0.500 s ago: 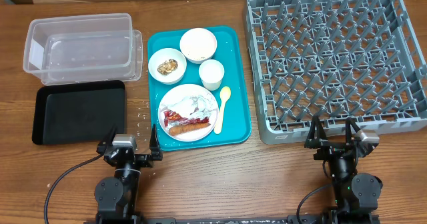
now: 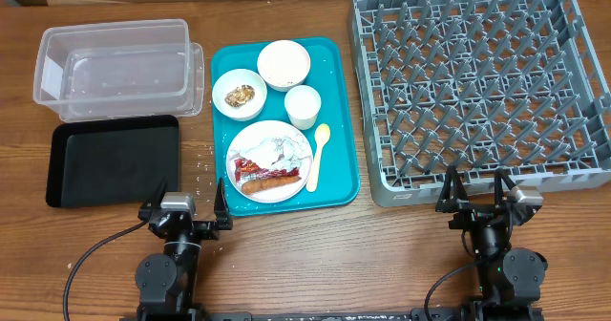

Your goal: Sort waste into correct bins and load items into the dishwasher

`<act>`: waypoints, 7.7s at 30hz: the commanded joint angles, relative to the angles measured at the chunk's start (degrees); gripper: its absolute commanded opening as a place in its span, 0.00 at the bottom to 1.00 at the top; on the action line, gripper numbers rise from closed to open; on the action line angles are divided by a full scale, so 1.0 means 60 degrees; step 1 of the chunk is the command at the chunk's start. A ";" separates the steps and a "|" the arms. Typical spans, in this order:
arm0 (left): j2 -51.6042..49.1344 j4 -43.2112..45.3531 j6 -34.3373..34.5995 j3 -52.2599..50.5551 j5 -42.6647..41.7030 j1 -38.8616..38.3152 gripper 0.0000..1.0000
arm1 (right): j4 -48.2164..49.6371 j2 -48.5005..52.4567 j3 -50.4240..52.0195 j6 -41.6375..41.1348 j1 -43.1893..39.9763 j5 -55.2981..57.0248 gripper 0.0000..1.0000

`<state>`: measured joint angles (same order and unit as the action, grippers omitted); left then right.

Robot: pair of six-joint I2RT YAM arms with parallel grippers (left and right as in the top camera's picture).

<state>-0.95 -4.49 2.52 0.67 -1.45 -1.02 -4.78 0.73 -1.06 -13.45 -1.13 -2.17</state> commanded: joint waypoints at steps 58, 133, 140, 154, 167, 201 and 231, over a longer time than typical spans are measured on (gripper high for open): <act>-0.4131 -0.2095 -0.0259 0.6907 -0.2160 0.0040 1.00 | -0.2925 0.4091 -0.7144 0.0761 -0.0036 -0.1453 1.00; -1.8673 -0.8674 0.0197 1.9915 -0.0619 0.2047 1.00 | -0.6728 1.0145 -0.9570 0.0758 -0.0040 -0.2404 1.00; -1.8626 -1.4786 -0.0364 2.0892 -0.1803 -0.0080 0.83 | -0.6732 1.0167 -0.9570 0.0761 -0.0040 -0.2401 1.00; -1.8626 -1.0488 -0.1086 1.4681 -0.1290 -0.2801 0.82 | -0.6852 1.1278 -0.9570 0.0754 -0.0036 -0.2441 1.00; -1.8626 -0.7461 -0.2029 1.2200 -0.1519 -0.2856 0.51 | -0.6823 1.1278 -0.9570 0.0754 -0.0036 -0.2441 1.00; -1.8648 -0.9136 -0.4535 1.3158 -0.1738 -0.3191 0.85 | -0.6859 1.1278 -0.9570 0.0754 -0.0036 -0.2441 1.00; -1.8626 -1.3475 -0.2011 1.9347 -0.1588 -0.1687 0.19 | -0.7009 1.1278 -0.9570 0.0754 -0.0036 -0.2437 1.00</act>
<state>-113.25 -80.51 -14.55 113.93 -10.92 -13.65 -46.68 68.53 -57.01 -9.15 -1.13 -16.53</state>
